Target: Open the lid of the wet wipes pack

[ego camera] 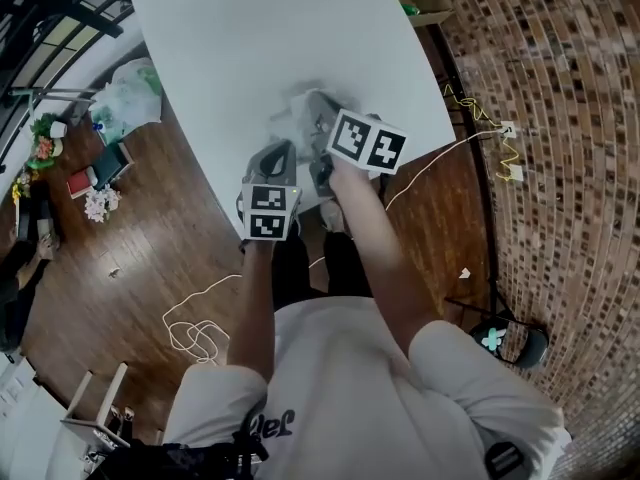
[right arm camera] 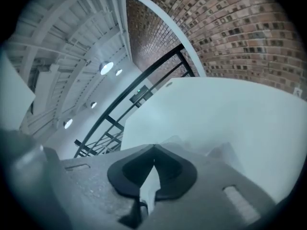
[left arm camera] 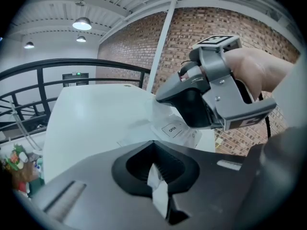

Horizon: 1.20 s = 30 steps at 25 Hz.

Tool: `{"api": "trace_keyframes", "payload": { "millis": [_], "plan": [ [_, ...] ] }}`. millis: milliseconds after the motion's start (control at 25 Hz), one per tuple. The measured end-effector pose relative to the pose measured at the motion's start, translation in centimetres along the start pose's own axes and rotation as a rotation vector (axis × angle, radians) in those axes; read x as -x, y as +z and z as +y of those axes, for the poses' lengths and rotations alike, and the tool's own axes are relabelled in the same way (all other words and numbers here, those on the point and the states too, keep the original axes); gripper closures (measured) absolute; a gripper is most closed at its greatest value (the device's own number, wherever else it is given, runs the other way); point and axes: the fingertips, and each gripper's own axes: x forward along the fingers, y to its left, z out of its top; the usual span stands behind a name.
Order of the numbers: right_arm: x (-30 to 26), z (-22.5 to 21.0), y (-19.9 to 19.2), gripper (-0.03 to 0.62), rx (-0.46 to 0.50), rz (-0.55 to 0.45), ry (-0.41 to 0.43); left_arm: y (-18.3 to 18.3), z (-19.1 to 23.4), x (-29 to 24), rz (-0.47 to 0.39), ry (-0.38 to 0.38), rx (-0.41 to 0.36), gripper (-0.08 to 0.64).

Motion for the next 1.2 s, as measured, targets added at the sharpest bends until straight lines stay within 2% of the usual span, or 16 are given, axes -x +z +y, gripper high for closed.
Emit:
{"api": "trace_keyframes", "payload": {
  "millis": [120,240,400,520,640,760,880,1000,1080,1200],
  "plan": [
    [-0.9,-1.3,0.0,0.604,0.014,0.058,-0.085,0.0,0.1,-0.1,0.001,-0.002,0.008,0.545],
    [-1.2,-1.6,0.0,0.604,0.012,0.078,-0.102,0.0,0.0,-0.1,-0.001,-0.009,0.022,0.545],
    [-0.1,-1.3,0.5,0.604,0.008,0.07,-0.087,0.2,-0.5,0.1,-0.003,-0.025,0.1,0.545],
    [1.7,-0.5,0.7,0.604,0.031,0.051,-0.079,1.6,-0.2,1.4,-0.054,-0.026,0.152,0.545],
    [4.1,1.1,0.1,0.604,0.049,0.035,-0.038,3.6,0.5,3.8,-0.124,0.013,0.159,0.545],
    [7.6,2.5,-0.8,0.604,0.094,0.013,0.018,5.7,0.0,6.8,-0.203,0.083,0.129,0.545],
    [11.7,2.4,-1.7,0.604,0.188,-0.014,0.026,7.7,-3.3,10.2,-0.302,0.121,0.114,0.545],
    [16.7,1.4,-3.4,0.604,0.253,-0.051,0.06,7.9,-8.0,13.6,-0.386,0.174,0.091,0.545],
    [20.9,0.0,-4.9,0.604,0.295,-0.089,0.083,7.0,-12.0,15.6,-0.427,0.213,0.093,0.545],
    [27.7,-3.2,-7.0,0.604,0.347,-0.162,0.083,3.5,-19.1,18.0,-0.463,0.266,0.117,0.545]
  ]
}}
